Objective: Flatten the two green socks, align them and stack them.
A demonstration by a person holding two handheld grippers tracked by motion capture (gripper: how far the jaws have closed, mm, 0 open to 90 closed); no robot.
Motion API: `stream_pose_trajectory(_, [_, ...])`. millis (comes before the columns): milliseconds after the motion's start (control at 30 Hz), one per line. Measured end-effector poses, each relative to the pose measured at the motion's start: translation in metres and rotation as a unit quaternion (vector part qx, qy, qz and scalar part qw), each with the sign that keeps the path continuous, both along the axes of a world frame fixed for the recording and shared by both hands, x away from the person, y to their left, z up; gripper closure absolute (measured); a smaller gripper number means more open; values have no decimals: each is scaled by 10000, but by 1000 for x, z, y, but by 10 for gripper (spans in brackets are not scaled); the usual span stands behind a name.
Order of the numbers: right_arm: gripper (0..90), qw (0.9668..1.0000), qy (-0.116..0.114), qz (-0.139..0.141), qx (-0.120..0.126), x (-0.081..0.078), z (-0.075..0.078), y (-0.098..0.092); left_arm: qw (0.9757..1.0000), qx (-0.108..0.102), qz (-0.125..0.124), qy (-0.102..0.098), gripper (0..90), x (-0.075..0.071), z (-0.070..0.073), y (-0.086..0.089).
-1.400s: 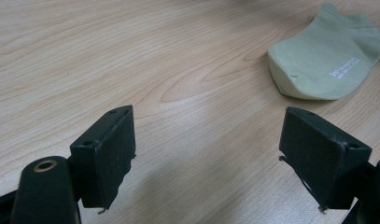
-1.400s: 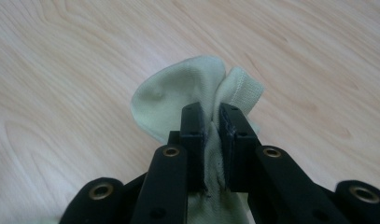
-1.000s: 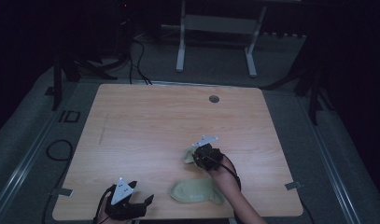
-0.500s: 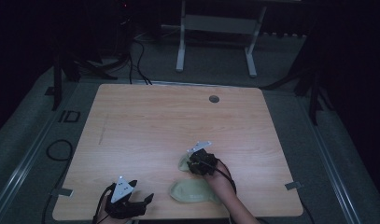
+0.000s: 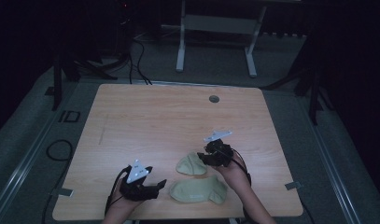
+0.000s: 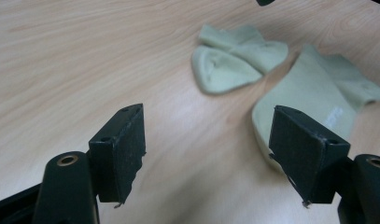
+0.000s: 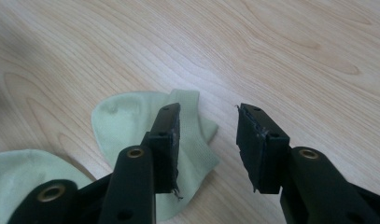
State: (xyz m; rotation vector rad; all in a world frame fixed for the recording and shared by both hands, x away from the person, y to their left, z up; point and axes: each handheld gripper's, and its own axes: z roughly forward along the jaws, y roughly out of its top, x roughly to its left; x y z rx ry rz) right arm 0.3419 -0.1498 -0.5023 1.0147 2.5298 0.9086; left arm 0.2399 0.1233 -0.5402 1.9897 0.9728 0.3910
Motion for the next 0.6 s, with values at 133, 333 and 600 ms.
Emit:
stream_pose_trajectory(133, [634, 9999, 70, 151, 37, 7, -4, 5, 9997, 50, -168, 168, 320, 29, -2, -18])
stream_pose_trajectory(333, [658, 9993, 237, 299, -56, 13, -18, 19, 9990, 63, -209, 394, 407, 57, -10, -33])
stream_pose_trajectory(600, [696, 9973, 406, 365, -486, 13, -40, 24, 9958, 312, -513, 692, 512, 74, -25, -51])
